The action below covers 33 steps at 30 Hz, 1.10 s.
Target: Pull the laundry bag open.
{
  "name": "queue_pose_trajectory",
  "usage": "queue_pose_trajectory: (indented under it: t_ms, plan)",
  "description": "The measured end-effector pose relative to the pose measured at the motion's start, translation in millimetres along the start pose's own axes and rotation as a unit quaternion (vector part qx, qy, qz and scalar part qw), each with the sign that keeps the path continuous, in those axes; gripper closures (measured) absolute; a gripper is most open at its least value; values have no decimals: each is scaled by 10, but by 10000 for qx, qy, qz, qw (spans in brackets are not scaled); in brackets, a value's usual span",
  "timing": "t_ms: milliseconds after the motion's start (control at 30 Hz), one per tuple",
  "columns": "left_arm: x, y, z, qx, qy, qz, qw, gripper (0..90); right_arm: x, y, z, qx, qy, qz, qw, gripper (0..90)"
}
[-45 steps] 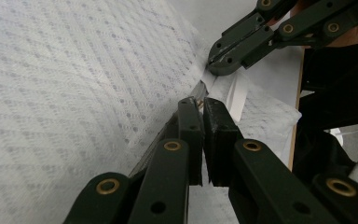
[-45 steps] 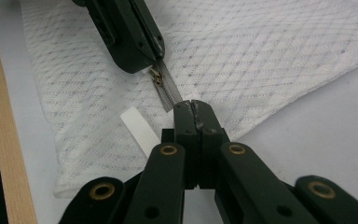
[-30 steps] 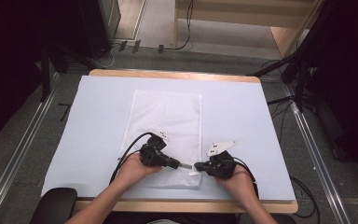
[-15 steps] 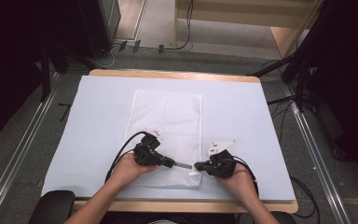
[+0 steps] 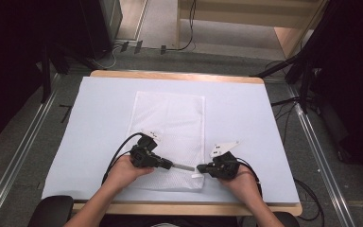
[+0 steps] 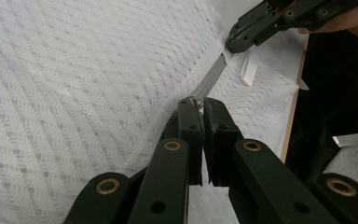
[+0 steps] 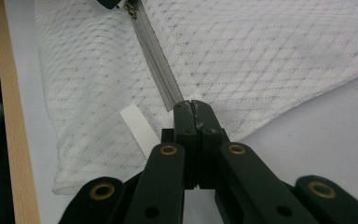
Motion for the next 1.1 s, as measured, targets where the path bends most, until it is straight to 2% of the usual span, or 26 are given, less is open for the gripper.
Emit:
queue_pose_trajectory:
  t_ms: [100, 233, 500, 633, 967, 1100]
  plan:
    - [26, -47, 20, -32, -72, -14, 10000, 880, 5, -1, 1, 11, -21, 19, 10000, 900]
    - [26, -81, 35, -1, -45, -35, 10000, 880, -7, 2, -7, 13, -25, -9, 10000, 900]
    - [69, -202, 88, -10, -134, -88, 9999, 880, -7, 1, -6, 50, -1, -68, 10000, 900]
    - [65, -245, 109, -38, -186, -16, 9998, 879, -7, 1, -5, 44, -5, -59, 10000, 900]
    - [115, -410, 165, -77, -371, -51, 9993, 880, -7, 2, -7, 38, -3, -80, 10000, 900]
    - [81, -424, 176, -11, -354, -8, 9994, 879, -7, 4, -7, 33, -8, -88, 10000, 900]
Point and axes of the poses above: each handheld gripper's, and its own axes: y roughly forward along the jaws, z roughly out of its underside, x roughly to its left, the point moved 8 cm from there along y, roughly forward along the jaws, and after that the axes turned 14 degrees about y, right-handed, at the moved point
